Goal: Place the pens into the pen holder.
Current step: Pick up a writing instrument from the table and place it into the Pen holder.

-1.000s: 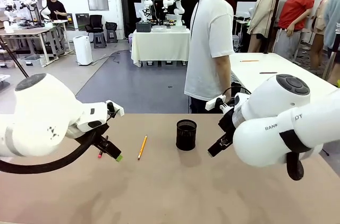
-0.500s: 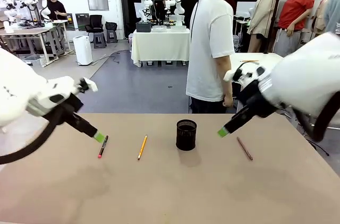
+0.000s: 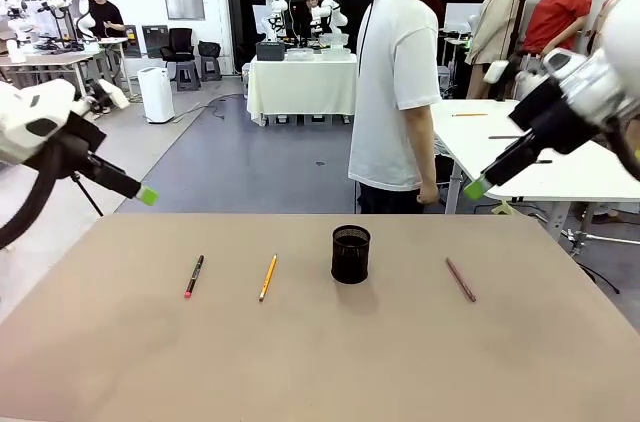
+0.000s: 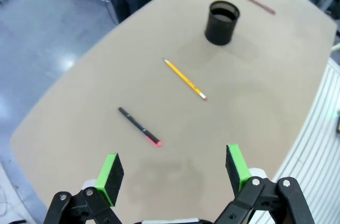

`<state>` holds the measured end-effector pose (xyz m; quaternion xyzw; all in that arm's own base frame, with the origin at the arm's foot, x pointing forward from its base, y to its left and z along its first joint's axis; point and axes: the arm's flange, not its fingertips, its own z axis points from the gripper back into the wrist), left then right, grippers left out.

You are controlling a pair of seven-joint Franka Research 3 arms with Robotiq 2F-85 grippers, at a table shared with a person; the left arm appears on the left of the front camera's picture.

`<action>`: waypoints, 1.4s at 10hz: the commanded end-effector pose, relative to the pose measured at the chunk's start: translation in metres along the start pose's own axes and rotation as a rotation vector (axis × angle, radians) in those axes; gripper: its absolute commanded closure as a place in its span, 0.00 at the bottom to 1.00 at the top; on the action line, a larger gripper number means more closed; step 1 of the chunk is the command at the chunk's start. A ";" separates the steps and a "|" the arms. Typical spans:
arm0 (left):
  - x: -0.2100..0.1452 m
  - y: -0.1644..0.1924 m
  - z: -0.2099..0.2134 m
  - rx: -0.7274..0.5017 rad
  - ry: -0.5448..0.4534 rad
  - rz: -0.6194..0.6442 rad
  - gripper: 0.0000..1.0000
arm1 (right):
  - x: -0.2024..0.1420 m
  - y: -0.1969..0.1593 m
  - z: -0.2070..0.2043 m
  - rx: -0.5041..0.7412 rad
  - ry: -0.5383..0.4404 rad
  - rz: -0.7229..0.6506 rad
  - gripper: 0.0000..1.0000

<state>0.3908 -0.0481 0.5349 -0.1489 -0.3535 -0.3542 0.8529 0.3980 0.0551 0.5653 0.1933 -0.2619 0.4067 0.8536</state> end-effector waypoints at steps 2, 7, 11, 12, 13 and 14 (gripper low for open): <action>0.017 0.008 0.021 0.058 0.006 -0.020 0.00 | 0.003 -0.023 0.048 0.021 -0.071 0.008 0.00; 0.052 0.009 0.063 0.154 -0.011 -0.027 0.00 | -0.010 -0.030 0.096 -0.012 -0.129 0.082 0.00; 0.041 0.020 0.056 0.125 -0.024 -0.028 0.00 | -0.006 -0.028 0.092 -0.041 -0.086 0.045 0.00; 0.041 0.020 0.056 0.125 -0.024 -0.028 0.00 | -0.009 -0.029 0.093 -0.051 -0.078 0.050 0.00; 0.043 0.018 0.056 0.130 -0.017 -0.021 0.00 | -0.012 -0.033 0.100 0.056 -0.107 0.109 0.00; 0.047 0.025 0.063 0.113 -0.026 0.000 0.00 | -0.012 -0.043 0.110 0.073 -0.101 0.124 0.00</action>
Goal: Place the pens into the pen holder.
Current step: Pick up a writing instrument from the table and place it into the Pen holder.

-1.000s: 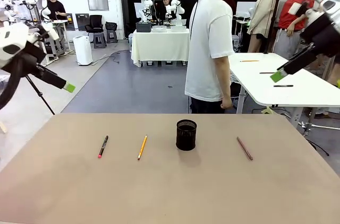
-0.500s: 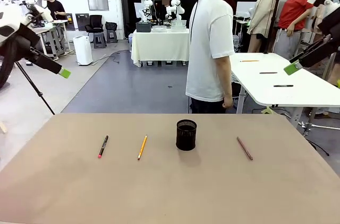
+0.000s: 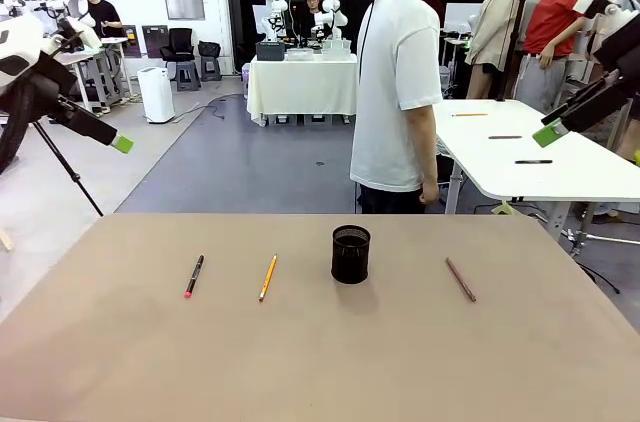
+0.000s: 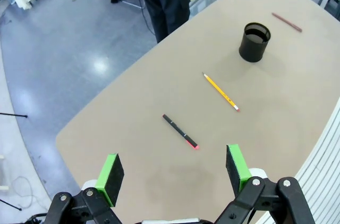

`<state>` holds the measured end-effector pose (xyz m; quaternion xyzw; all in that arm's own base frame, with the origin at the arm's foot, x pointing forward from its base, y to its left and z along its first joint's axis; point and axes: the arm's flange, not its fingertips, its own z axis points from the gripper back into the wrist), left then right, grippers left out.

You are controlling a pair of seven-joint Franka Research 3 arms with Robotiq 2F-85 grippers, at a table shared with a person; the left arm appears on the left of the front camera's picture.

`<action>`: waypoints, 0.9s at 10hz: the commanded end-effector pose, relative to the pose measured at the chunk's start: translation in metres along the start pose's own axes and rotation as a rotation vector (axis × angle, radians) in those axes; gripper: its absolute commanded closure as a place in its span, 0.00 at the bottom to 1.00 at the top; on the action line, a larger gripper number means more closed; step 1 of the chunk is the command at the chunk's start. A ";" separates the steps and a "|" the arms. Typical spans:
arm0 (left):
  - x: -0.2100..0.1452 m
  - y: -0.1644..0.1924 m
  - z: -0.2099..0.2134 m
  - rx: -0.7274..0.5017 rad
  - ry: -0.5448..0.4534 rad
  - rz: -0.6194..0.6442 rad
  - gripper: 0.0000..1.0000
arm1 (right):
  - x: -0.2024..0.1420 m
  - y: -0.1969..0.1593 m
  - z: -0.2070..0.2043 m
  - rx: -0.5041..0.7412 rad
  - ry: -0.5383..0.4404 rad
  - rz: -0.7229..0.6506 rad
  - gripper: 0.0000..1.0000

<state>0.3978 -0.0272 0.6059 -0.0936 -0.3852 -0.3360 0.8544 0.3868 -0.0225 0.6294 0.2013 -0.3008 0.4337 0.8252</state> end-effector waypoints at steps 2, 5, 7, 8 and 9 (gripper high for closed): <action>0.015 0.016 0.014 -0.060 -0.044 0.032 0.00 | -0.007 -0.022 0.012 0.064 0.000 0.051 0.00; 0.031 0.015 0.017 -0.047 -0.024 0.017 0.00 | -0.014 -0.037 0.010 0.002 -0.005 0.048 0.00; 0.032 0.010 0.014 -0.069 -0.026 0.016 0.00 | -0.016 -0.045 0.009 -0.021 -0.034 0.036 0.00; 0.031 0.008 0.012 -0.049 -0.038 0.022 0.00 | -0.016 -0.048 0.009 -0.059 -0.063 0.018 0.00; 0.030 0.010 0.015 -0.047 -0.022 0.011 0.00 | -0.021 -0.040 0.009 -0.007 0.015 0.013 0.00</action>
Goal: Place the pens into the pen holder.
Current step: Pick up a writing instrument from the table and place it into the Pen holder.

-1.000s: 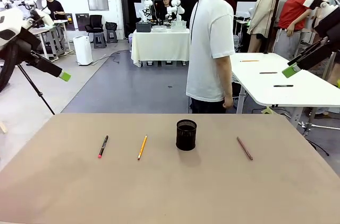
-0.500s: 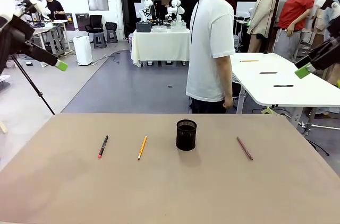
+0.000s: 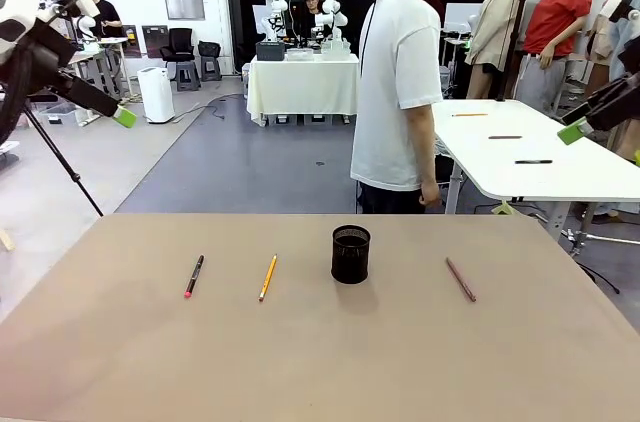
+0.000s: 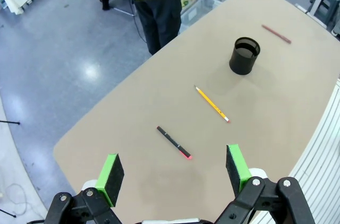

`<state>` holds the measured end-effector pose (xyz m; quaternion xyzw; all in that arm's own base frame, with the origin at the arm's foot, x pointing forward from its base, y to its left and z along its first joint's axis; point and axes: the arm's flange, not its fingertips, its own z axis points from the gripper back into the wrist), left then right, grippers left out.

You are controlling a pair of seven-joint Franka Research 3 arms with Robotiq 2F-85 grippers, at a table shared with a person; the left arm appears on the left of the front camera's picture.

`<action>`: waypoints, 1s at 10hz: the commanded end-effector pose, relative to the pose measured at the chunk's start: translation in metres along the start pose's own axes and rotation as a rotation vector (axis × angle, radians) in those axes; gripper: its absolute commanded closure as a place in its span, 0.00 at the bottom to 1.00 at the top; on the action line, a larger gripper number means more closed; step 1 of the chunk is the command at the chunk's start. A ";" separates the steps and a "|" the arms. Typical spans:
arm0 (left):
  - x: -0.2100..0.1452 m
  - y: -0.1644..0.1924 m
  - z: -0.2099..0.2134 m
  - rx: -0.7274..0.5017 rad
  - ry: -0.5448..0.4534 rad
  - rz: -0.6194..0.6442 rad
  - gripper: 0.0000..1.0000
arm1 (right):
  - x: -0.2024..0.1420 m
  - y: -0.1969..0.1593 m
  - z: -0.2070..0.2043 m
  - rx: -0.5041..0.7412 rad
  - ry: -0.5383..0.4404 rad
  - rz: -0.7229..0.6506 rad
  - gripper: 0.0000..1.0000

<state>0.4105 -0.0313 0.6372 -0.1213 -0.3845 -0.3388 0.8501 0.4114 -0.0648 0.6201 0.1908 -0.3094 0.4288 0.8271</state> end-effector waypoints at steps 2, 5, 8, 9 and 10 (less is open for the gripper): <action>0.000 0.002 0.003 0.004 -0.002 -0.003 0.00 | -0.001 0.004 -0.001 0.021 0.021 0.013 0.00; 0.000 0.002 0.003 0.004 -0.002 -0.003 0.00 | -0.001 0.004 -0.001 0.021 0.021 0.013 0.00; 0.000 0.002 0.003 0.004 -0.002 -0.003 0.00 | -0.001 0.004 -0.001 0.021 0.021 0.013 0.00; 0.000 0.002 0.003 0.004 -0.002 -0.003 0.00 | -0.001 0.004 -0.001 0.021 0.021 0.013 0.00; 0.000 0.002 0.003 0.004 -0.002 -0.003 0.00 | -0.001 0.004 -0.001 0.021 0.021 0.013 0.00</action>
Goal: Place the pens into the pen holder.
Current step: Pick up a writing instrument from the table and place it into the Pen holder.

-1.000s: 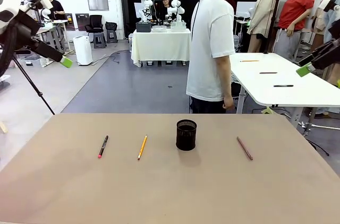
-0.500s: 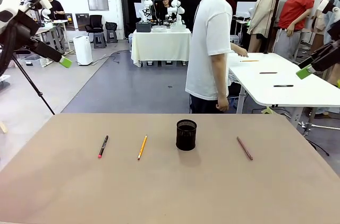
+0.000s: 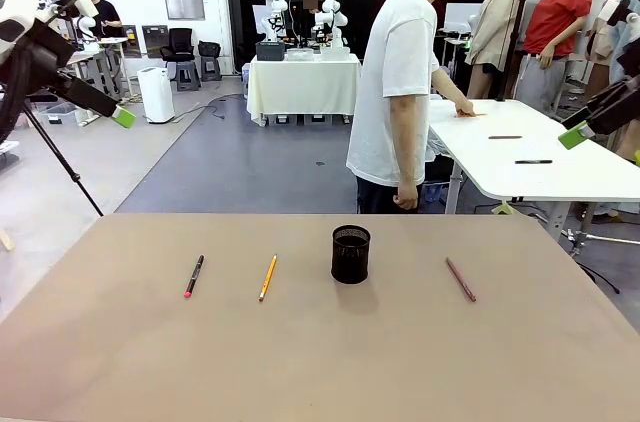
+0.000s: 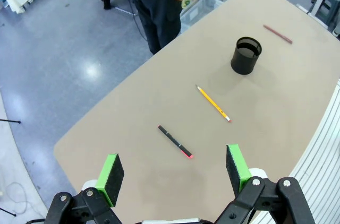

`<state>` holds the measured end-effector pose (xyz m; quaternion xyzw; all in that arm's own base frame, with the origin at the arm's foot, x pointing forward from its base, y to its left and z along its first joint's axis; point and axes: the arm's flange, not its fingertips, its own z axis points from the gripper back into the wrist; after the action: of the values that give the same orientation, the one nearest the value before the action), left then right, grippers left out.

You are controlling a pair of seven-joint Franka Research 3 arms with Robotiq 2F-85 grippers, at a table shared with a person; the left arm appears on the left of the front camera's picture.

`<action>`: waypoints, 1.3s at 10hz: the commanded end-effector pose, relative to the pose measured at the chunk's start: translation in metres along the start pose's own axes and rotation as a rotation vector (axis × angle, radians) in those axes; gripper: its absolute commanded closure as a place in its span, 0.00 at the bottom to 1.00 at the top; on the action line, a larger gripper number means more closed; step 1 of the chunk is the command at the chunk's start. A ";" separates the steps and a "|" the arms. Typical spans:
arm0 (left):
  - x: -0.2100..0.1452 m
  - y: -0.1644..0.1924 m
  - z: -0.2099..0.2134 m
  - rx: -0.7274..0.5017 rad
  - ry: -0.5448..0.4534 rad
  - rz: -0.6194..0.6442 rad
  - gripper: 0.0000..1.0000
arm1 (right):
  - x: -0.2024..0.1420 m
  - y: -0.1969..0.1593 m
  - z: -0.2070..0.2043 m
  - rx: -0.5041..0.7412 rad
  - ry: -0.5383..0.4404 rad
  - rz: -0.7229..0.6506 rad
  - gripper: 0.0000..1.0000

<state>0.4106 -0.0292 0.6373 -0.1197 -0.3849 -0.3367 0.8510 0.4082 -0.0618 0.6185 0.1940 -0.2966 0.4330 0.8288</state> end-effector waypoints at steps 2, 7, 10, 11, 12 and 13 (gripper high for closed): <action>0.001 0.000 0.002 -0.001 -0.003 -0.006 0.00 | 0.000 0.000 0.001 0.003 0.000 0.014 0.00; 0.001 0.000 0.002 -0.001 -0.003 -0.006 0.00 | 0.015 -0.009 -0.039 -0.027 0.083 -0.170 0.00; 0.001 0.000 0.002 -0.001 -0.003 -0.006 0.00 | 0.034 -0.020 -0.113 -0.164 0.305 -0.299 0.00; 0.001 0.000 0.002 -0.001 -0.003 -0.006 0.00 | 0.037 -0.026 -0.134 -0.222 0.375 -0.333 0.00; 0.001 0.000 0.002 -0.001 -0.003 -0.006 0.00 | 0.039 -0.033 -0.160 -0.275 0.485 -0.399 0.00; 0.001 0.000 0.002 -0.001 -0.003 -0.006 0.00 | 0.039 -0.036 -0.183 -0.358 0.540 -0.412 0.00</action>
<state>0.4103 -0.0300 0.6378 -0.1192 -0.3851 -0.3375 0.8507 0.5043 0.0410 0.5027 0.0208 -0.1334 0.2666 0.9543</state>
